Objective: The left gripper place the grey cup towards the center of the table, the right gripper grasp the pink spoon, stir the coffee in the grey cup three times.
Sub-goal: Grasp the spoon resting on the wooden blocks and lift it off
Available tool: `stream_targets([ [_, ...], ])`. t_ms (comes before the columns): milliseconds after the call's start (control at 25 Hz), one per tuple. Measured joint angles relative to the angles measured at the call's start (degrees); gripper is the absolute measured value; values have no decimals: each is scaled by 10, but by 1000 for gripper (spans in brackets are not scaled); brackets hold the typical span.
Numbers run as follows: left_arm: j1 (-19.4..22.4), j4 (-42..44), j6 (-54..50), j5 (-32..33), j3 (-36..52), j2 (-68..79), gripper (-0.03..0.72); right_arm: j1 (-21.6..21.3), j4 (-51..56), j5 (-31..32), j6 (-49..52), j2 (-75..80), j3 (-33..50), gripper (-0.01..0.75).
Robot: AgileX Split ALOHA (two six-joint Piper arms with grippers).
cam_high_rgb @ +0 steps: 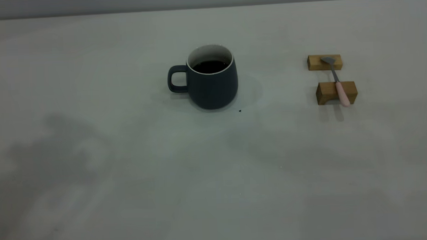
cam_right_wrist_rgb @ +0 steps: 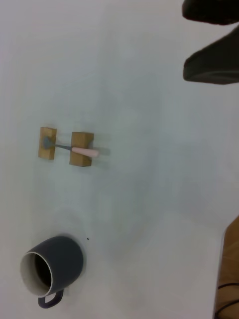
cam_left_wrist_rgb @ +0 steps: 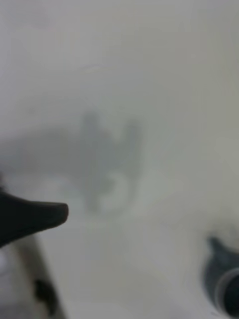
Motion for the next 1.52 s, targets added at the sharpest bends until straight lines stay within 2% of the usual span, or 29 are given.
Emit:
stream_targets([
  [360, 0, 2, -49, -3, 359, -166, 568, 0, 0, 0, 0, 0, 0, 237],
  [520, 0, 2, -49, -41, 473, -284, 568, 0, 0, 0, 0, 0, 0, 237],
  [800, 0, 2, -56, -47, 496, -480, 568, 0, 0, 0, 0, 0, 0, 237],
  [1160, 4, -2, -69, -22, 498, -702, 568, 0, 0, 0, 0, 0, 0, 237],
  [1240, 20, -7, -70, -21, 498, -742, 568, 0, 0, 0, 0, 0, 0, 237],
  [1520, 121, -9, -70, -13, 499, -787, 568, 0, 3, 0, 0, 0, 0, 238],
])
